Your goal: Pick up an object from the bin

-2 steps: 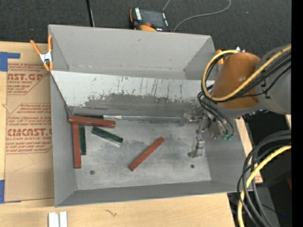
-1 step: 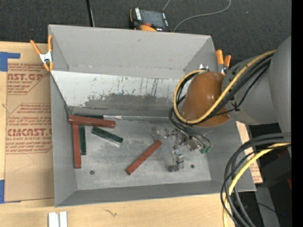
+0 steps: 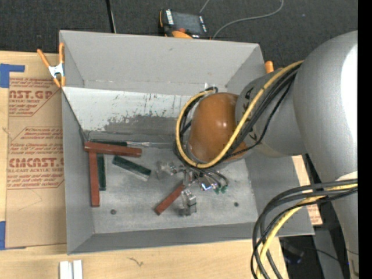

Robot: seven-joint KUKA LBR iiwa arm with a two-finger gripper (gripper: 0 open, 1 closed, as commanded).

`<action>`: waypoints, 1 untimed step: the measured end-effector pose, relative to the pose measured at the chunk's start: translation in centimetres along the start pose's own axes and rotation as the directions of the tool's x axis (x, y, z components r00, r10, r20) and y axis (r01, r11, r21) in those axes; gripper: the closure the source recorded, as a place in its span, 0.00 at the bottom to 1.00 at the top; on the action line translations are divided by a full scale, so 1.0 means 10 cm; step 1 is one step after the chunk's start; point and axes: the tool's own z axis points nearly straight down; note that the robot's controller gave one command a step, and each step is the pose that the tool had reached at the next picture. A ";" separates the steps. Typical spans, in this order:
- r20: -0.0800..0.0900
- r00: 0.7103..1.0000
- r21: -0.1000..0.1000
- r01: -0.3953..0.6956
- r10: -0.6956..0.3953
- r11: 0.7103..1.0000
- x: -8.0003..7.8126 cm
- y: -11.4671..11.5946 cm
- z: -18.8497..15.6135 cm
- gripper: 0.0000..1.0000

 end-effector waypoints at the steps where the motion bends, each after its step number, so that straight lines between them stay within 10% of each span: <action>1: 0.000 1.000 0.005 -0.007 0.007 1.000 0.01 -0.06 -0.01 1.00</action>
Offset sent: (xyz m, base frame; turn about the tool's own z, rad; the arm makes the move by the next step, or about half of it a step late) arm 0.0000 0.0000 0.0000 0.0000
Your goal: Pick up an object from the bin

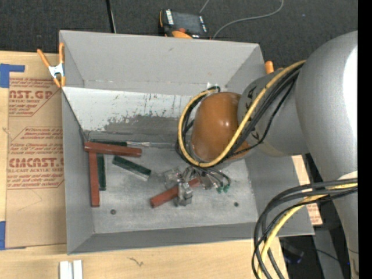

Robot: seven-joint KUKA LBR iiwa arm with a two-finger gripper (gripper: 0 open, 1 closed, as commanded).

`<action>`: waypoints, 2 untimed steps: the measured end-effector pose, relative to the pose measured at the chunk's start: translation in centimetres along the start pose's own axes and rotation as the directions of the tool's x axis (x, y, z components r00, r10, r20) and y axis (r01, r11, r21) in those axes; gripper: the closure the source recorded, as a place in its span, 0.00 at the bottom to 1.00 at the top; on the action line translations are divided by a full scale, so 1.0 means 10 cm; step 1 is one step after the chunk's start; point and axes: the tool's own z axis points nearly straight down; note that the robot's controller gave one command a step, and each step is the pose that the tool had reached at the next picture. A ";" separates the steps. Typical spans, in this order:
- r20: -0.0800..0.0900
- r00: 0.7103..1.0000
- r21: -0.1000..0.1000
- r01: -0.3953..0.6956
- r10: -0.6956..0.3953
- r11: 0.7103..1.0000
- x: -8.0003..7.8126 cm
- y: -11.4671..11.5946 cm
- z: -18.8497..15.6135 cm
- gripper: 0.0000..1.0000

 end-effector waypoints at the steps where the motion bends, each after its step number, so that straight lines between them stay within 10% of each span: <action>1: 0.006 0.965 0.005 0.262 -0.263 0.965 -0.24 -0.24 -1.29 1.00; 2: 0.005 0.836 0.003 0.549 -0.549 0.836 -0.31 0.50 -2.24 1.00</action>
Offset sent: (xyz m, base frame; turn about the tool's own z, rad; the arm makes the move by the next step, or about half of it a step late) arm 0.0287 -0.0135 0.1263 -0.2664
